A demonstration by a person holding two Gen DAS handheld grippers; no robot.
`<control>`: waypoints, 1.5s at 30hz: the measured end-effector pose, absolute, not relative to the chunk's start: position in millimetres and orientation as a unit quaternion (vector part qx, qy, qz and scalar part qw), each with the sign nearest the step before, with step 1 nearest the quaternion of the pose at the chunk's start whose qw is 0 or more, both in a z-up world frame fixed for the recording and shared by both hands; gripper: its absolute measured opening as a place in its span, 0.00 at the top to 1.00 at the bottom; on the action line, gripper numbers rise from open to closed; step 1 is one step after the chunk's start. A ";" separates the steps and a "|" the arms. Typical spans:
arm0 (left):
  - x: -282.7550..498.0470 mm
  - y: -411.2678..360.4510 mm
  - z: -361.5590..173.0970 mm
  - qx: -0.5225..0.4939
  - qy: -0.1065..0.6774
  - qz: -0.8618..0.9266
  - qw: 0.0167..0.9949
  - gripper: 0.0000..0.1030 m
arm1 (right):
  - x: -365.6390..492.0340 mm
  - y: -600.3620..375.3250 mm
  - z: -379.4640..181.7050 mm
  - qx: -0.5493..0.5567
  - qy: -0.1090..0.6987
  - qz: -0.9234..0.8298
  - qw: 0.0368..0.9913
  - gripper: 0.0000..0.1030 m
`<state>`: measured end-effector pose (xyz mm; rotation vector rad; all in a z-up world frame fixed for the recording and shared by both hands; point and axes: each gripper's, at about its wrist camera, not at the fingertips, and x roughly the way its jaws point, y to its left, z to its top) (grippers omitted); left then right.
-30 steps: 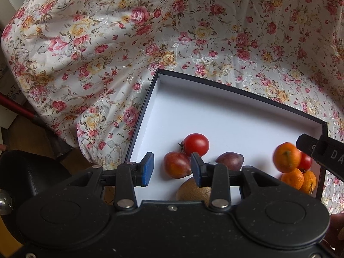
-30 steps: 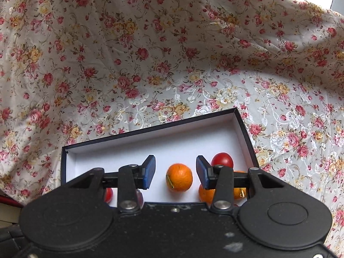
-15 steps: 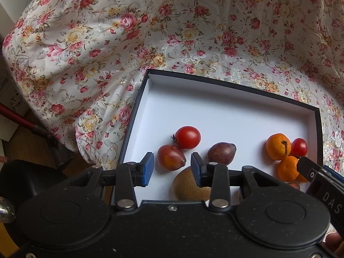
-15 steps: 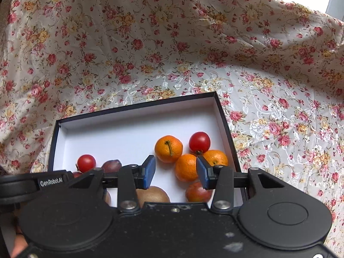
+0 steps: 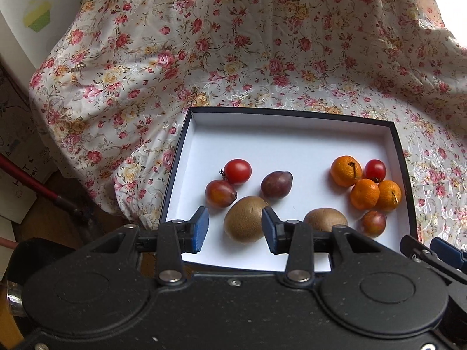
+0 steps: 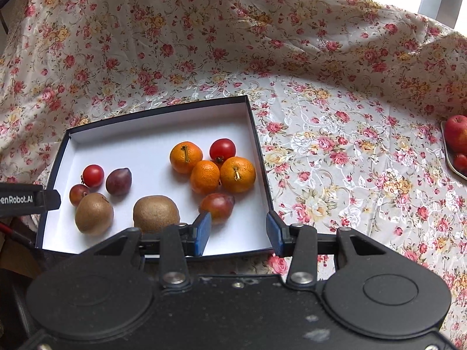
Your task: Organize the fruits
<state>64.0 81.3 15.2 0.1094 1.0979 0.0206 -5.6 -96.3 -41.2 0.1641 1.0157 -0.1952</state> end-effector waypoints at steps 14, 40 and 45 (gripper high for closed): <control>16.9 63.6 13.4 0.101 0.491 0.009 0.865 0.50 | -32.3 -100.3 -30.7 0.087 0.440 -0.065 0.891 0.56; 15.4 57.2 1.2 0.064 0.501 0.011 0.863 0.50 | -35.1 -102.4 -45.2 0.109 0.481 -0.052 0.868 0.56; 16.2 56.0 0.9 0.070 0.501 0.015 0.863 0.50 | -34.2 -102.1 -44.2 0.112 0.480 -0.051 0.869 0.56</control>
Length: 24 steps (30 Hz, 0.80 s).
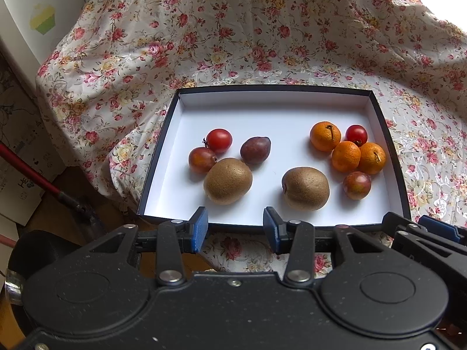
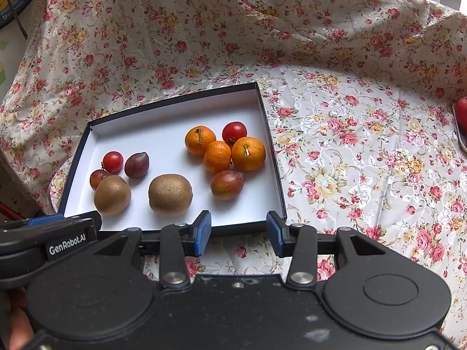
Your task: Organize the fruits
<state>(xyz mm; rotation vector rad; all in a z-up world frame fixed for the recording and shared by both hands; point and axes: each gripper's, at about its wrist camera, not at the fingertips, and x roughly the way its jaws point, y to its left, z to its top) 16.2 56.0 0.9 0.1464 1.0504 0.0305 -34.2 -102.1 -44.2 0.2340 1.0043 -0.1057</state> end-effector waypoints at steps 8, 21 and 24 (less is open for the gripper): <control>16.5 57.9 2.7 0.066 0.498 0.016 0.864 0.50 | -33.2 -101.0 -46.1 0.108 0.484 -0.050 0.867 0.56; 16.5 55.3 3.0 0.070 0.498 0.009 0.864 0.49 | -30.8 -100.1 -48.7 0.107 0.489 -0.049 0.864 0.56; 16.5 54.8 2.8 0.072 0.497 0.009 0.865 0.49 | -31.1 -100.3 -49.0 0.106 0.490 -0.050 0.864 0.56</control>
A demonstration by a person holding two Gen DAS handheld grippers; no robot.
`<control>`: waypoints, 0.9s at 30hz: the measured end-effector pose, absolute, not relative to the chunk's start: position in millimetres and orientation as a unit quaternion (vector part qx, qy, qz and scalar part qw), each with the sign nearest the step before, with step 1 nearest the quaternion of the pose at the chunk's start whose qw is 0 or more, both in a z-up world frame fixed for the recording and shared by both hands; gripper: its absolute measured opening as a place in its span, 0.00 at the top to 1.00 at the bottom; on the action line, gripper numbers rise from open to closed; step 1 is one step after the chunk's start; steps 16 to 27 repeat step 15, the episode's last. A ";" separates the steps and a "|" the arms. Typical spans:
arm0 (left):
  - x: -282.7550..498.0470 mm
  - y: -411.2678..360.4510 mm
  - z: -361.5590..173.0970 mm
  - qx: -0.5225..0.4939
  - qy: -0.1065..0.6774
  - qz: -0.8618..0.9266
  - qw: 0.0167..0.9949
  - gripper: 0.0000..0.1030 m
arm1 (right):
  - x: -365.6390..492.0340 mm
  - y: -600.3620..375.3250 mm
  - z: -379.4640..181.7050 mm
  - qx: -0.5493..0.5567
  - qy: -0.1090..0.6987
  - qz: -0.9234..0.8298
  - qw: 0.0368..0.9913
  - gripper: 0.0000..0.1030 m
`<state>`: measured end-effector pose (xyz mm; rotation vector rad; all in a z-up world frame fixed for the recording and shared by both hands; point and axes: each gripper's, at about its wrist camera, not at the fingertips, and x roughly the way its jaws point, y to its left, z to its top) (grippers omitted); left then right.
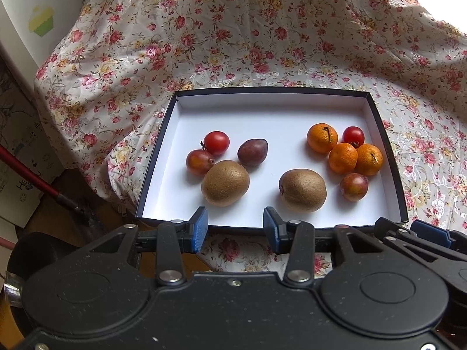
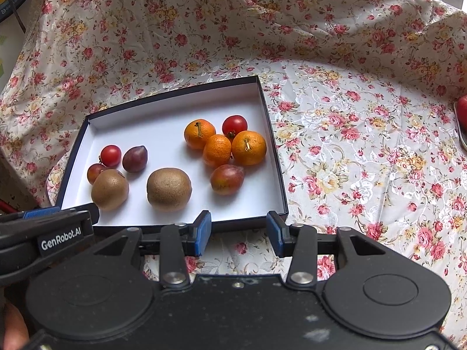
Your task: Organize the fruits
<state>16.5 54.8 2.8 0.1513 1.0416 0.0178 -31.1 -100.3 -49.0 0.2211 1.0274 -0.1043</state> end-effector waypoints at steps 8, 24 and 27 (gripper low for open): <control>16.6 54.7 3.0 0.073 0.498 0.006 0.864 0.49 | -30.8 -100.3 -49.3 0.105 0.491 -0.051 0.863 0.56; 16.3 54.3 3.5 0.077 0.494 0.005 0.866 0.49 | -30.3 -100.1 -50.0 0.105 0.492 -0.052 0.863 0.56; 16.3 54.3 3.5 0.077 0.494 0.005 0.866 0.49 | -30.3 -100.1 -50.0 0.105 0.492 -0.052 0.863 0.56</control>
